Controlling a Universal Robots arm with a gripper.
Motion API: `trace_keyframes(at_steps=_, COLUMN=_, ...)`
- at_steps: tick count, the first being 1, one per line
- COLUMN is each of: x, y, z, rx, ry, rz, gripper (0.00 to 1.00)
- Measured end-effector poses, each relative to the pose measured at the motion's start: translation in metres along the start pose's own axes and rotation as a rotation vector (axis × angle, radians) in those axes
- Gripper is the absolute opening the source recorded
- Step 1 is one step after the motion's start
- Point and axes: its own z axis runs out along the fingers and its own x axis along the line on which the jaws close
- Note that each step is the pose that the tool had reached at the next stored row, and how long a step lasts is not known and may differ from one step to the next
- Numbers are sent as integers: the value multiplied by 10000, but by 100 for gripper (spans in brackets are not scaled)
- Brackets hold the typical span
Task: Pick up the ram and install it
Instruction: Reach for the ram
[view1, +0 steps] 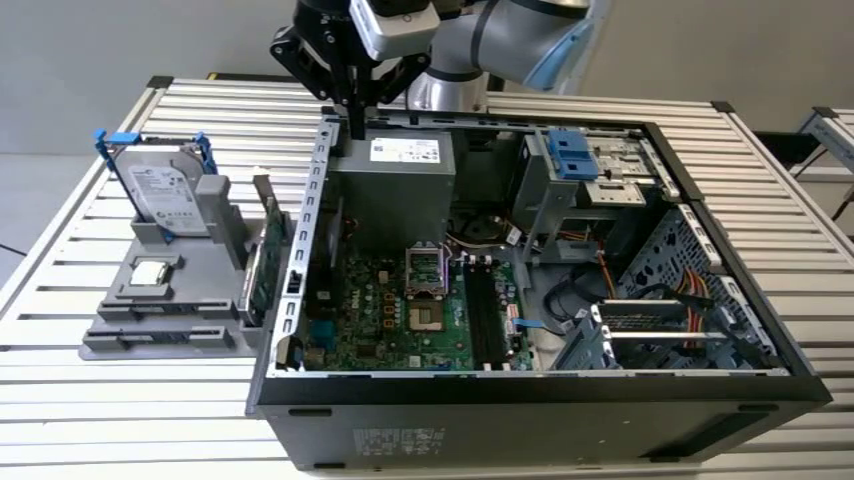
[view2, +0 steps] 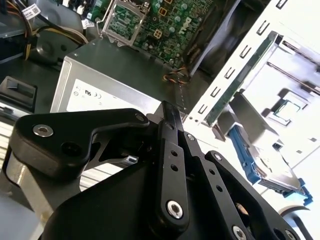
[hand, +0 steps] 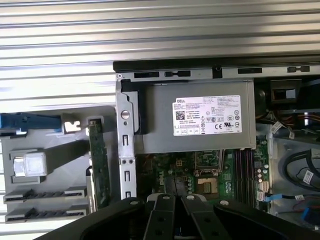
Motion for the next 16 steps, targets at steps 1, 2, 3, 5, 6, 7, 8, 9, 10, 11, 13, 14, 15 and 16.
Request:
trace_keyframes(at_steps=1, x=6, y=0, z=0, rx=-1, ry=0, rz=-5, gripper=0)
trace_keyframes(at_steps=2, x=13, y=-1, z=0, rx=0, ry=0, rz=-9, gripper=0)
trace_keyframes(at_steps=3, x=20, y=-1, z=0, rx=-1, ry=1, rz=-13, gripper=0)
trace_keyframes(at_steps=5, x=36, y=-2, z=-1, rx=0, ry=2, rz=-26, gripper=0)
trace_keyframes(at_steps=6, x=45, y=-3, z=-1, rx=0, ry=2, rz=-34, gripper=0)
trace_keyframes(at_steps=7, x=54, y=-4, z=-1, rx=0, ry=2, rz=-41, gripper=0)
trace_keyframes(at_steps=8, x=63, y=-4, z=-1, rx=-1, ry=2, rz=-48, gripper=0)
trace_keyframes(at_steps=9, x=73, y=-5, z=-1, rx=-1, ry=2, rz=-56, gripper=0)
trace_keyframes(at_steps=10, x=81, y=-6, z=-1, rx=-1, ry=3, rz=-62, gripper=0)
trace_keyframes(at_steps=11, x=90, y=-6, z=-1, rx=-2, ry=4, rz=-70, gripper=0)
trace_keyframes(at_steps=13, x=107, y=-7, z=-2, rx=-2, ry=4, rz=-84, gripper=0)
trace_keyframes(at_steps=14, x=115, y=-8, z=-2, rx=-1, ry=5, rz=-91, gripper=0)
trace_keyframes(at_steps=15, x=123, y=-8, z=-2, rx=-2, ry=5, rz=-97, gripper=0)
trace_keyframes(at_steps=16, x=130, y=-9, z=-2, rx=-2, ry=5, rz=-104, gripper=0)
